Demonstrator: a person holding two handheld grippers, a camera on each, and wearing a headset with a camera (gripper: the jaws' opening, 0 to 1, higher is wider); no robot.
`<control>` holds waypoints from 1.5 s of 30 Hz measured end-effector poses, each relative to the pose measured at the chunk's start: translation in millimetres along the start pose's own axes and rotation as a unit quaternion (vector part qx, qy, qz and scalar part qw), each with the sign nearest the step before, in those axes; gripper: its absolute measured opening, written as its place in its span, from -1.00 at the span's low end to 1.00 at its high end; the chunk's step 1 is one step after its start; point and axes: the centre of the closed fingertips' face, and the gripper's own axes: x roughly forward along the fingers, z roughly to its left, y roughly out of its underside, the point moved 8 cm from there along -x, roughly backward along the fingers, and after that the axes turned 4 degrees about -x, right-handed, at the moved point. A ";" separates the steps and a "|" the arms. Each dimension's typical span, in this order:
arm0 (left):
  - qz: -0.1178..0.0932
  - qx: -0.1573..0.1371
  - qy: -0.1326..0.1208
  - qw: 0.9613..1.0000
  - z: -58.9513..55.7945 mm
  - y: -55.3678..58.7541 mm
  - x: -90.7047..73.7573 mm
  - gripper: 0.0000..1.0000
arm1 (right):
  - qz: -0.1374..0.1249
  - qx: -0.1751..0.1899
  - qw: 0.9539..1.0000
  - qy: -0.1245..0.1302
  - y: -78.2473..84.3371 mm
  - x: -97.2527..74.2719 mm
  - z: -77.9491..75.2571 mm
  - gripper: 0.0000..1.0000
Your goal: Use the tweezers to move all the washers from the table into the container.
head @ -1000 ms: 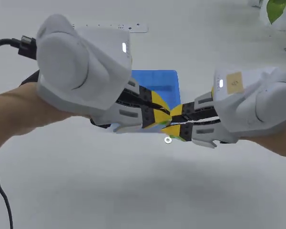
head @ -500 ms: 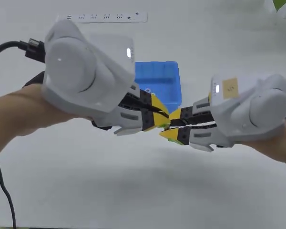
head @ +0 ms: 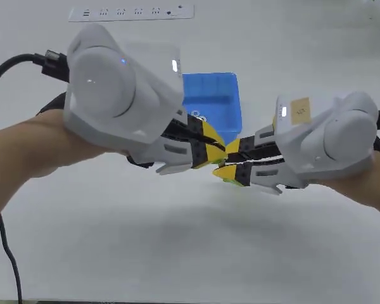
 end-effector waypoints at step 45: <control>0.008 -0.009 0.014 1.000 4.6 -2.7 9.0 -0.87 | 0.003 0.021 1.000 -0.004 5.1 -1.7 -1.6 -0.75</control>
